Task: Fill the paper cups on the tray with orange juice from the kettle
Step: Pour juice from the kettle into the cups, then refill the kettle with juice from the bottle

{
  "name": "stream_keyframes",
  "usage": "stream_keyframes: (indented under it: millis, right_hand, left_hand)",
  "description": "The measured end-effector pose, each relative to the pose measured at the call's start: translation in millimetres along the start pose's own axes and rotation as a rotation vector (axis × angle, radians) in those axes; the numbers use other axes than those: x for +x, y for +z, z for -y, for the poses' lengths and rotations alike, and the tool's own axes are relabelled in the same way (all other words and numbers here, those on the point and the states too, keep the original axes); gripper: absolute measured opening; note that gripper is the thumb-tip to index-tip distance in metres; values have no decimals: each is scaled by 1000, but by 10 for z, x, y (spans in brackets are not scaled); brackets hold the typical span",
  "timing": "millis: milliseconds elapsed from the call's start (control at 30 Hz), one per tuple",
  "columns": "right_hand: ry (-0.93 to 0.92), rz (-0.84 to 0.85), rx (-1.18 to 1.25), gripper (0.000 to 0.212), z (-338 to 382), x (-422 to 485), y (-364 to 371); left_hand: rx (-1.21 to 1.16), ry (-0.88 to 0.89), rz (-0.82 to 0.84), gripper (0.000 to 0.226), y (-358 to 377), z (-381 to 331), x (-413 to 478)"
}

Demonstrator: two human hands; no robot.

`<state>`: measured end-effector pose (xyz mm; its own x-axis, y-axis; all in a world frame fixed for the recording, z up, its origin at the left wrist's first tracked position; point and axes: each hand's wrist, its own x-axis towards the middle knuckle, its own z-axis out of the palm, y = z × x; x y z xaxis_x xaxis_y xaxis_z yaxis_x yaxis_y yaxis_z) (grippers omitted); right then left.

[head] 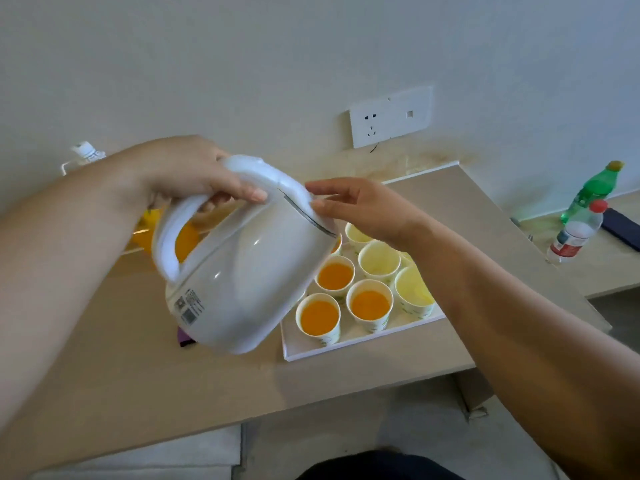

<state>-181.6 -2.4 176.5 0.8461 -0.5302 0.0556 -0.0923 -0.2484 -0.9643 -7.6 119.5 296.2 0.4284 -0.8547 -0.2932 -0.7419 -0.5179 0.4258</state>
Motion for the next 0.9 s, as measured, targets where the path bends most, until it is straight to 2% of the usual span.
stream_keyframes:
  millis: [100, 167, 200, 300, 367, 433, 500, 567, 667, 767, 833, 900]
  right_hand:
    - [-106, 23, -157, 33, 308, 221, 159]
    - [-188, 62, -254, 34, 492, 403, 312]
    - [-229, 82, -297, 35, 567, 488, 390]
    - [-315, 155, -371, 40, 705, 757, 639]
    - [-359, 158, -427, 49, 731, 912, 796]
    - [-367, 87, -401, 58, 696, 1030, 934]
    - [-234, -25, -204, 60, 619, 1105, 1058]
    - [5, -101, 20, 58, 484, 1192, 1161]
    - [289, -15, 188, 57, 250, 1349, 1283]
    - [371, 125, 227, 49, 122, 1466, 1426]
    - [394, 122, 254, 51, 68, 1547, 1511]
    - [416, 80, 254, 61, 11, 1638, 1553]
  left_hand:
    - [-253, -52, -74, 83, -162, 435, -151]
    - [-482, -92, -139, 89, -213, 766, -238]
    - [-571, -108, -169, 82, -215, 896, -277]
    - [-716, -140, -315, 42, -163, 1167, -394]
    - [-735, -179, -442, 38, -124, 1341, -426]
    - [-755, -229, -556, 37, -98, 1519, -445]
    - [-793, -268, -634, 38, -88, 1730, -440]
    - [-858, -290, -674, 47, -75, 1906, -402]
    - [-953, -272, -712, 59, -73, 2115, -242]
    - [-1000, -227, -668, 76, -56, 2284, 37]
    - [-1026, -207, -619, 70, -33, 2362, 260]
    - [-1026, -168, -573, 52, 0, 2422, 499]
